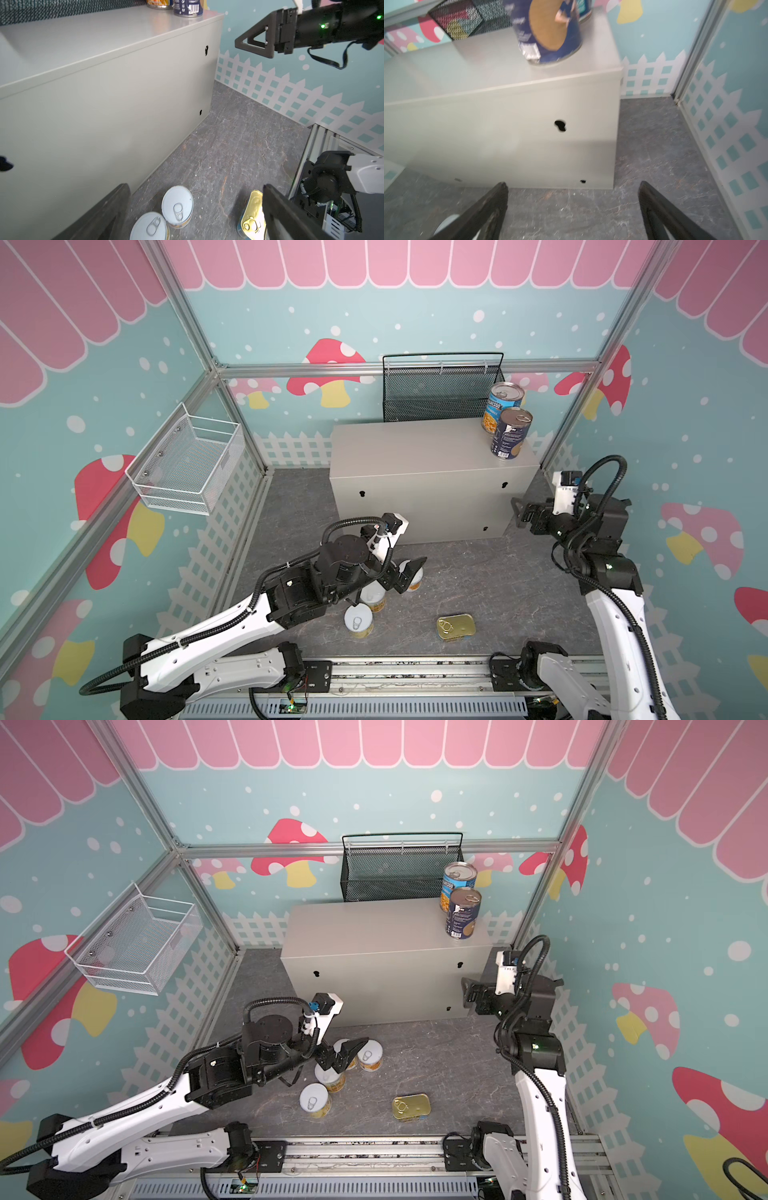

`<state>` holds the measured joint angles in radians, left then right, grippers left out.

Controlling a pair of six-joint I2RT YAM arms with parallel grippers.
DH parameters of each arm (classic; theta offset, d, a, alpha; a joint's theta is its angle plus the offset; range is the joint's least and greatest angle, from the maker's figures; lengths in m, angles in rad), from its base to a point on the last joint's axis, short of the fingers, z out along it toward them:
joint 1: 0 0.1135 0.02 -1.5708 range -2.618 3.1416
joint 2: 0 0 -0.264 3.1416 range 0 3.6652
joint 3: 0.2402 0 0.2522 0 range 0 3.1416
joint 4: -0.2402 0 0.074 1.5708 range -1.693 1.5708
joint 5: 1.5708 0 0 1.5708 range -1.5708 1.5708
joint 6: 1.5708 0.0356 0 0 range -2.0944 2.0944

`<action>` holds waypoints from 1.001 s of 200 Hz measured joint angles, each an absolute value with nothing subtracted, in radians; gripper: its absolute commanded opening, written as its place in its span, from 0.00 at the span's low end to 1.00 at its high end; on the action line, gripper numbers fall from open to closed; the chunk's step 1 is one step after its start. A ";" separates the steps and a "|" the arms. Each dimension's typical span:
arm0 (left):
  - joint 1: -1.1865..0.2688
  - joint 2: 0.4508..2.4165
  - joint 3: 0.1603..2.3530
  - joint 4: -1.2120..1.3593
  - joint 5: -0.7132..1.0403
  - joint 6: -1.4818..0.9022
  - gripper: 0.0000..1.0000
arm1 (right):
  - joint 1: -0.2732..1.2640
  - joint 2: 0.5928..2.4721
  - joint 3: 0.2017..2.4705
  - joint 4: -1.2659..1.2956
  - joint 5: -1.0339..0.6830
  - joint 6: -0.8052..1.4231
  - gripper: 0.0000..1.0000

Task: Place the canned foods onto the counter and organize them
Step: 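Lower the right gripper toward the floor cans while left gripper descends over them, then grasp the tall peach can with the right gripper and lift it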

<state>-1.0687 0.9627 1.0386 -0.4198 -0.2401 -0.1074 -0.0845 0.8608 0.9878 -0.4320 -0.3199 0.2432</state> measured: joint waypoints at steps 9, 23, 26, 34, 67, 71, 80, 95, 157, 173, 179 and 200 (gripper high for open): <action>-1.069 0.931 1.011 -0.433 -0.255 -0.128 0.99 | -0.055 0.834 0.950 -0.435 -0.318 0.248 0.99; -1.069 0.876 0.965 -0.466 -0.289 -0.170 0.99 | -0.011 0.800 0.886 -0.431 -0.319 0.256 0.99; -1.069 0.865 0.957 -0.472 -0.297 -0.179 0.99 | -0.001 0.794 0.873 -0.430 -0.320 0.258 0.99; -1.069 0.836 0.931 -0.497 -0.319 -0.208 0.99 | 0.027 0.780 0.833 -0.423 -0.321 0.263 0.99; -1.069 0.781 0.875 -0.618 -0.427 -0.336 0.99 | 0.163 0.763 0.679 -0.387 -0.337 0.266 0.99; -1.069 0.781 0.871 -0.633 -0.439 -0.353 0.99 | 0.183 0.766 0.663 -0.383 -0.337 0.267 0.99; -1.069 0.785 0.863 -0.657 -0.461 -0.392 0.99 | 0.236 0.778 0.635 -0.373 -0.331 0.266 0.99; -1.069 0.804 0.844 -0.693 -0.485 -0.453 0.99 | 0.333 0.807 0.608 -0.348 -0.326 0.267 0.99; -1.055 1.052 0.812 -0.752 -0.460 -0.605 0.99 | 0.616 0.986 0.525 -0.159 -0.242 0.281 0.99; -1.018 1.115 0.812 -0.751 -0.416 -0.615 0.99 | 0.658 1.016 0.493 -0.123 -0.225 0.286 0.99; -1.004 1.137 0.812 -0.751 -0.401 -0.618 0.99 | 0.670 1.025 0.488 -0.114 -0.218 0.286 0.99; -0.981 1.188 0.812 -0.745 -0.364 -0.618 0.98 | 0.697 1.047 0.484 -0.087 -0.193 0.286 0.99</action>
